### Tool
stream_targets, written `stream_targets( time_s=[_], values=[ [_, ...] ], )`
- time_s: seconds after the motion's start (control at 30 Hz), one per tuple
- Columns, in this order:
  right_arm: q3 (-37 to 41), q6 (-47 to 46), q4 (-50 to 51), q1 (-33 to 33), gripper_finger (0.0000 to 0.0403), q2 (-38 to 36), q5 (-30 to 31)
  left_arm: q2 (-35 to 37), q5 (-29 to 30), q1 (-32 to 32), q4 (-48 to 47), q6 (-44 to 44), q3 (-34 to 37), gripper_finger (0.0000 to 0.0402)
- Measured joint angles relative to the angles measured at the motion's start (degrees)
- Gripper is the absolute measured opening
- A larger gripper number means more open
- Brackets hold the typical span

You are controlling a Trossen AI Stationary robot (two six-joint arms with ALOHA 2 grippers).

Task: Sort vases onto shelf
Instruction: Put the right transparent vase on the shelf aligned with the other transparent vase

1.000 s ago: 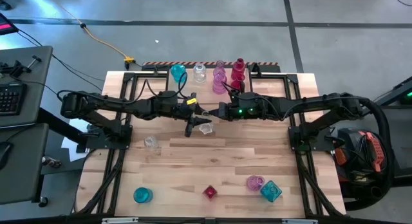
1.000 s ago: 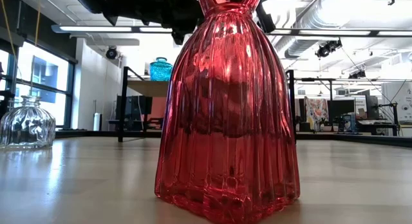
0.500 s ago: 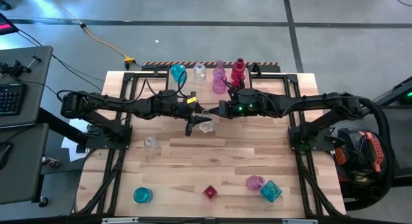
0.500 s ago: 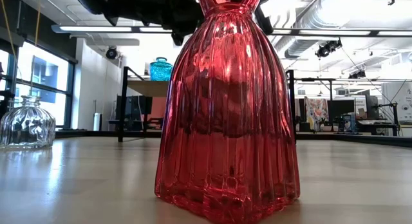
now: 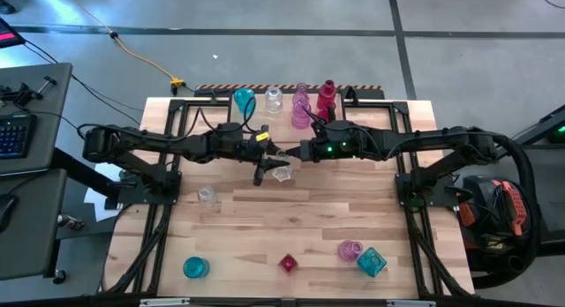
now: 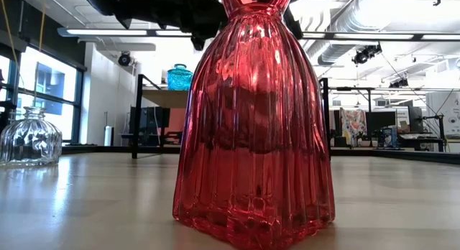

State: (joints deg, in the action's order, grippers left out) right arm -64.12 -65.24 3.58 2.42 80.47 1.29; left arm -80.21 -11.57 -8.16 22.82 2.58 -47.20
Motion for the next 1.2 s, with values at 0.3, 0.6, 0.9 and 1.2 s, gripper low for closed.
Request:
stream_targets(
  time_s=[0.3,0.6,0.9,1.2],
  values=[
    [-0.1,1.6,-0.1,0.3,0.0001,0.0,-0.9,1.4,0.3,0.0,-2.6,-2.2,0.0,0.0106],
    [-0.1,-1.6,-1.2,1.7,0.0001,-1.2,-1.8,2.6,1.3,-1.1,-7.6,-2.8,0.0,0.0107],
    [-0.1,0.6,-1.6,2.5,0.0001,-5.8,-1.8,6.3,3.5,-7.3,-8.7,-2.8,-0.1,0.0108],
    [-0.1,9.0,-1.5,2.8,0.0001,-10.2,-1.5,6.2,5.4,-14.0,-5.9,1.7,-0.1,0.0106]
  ],
)
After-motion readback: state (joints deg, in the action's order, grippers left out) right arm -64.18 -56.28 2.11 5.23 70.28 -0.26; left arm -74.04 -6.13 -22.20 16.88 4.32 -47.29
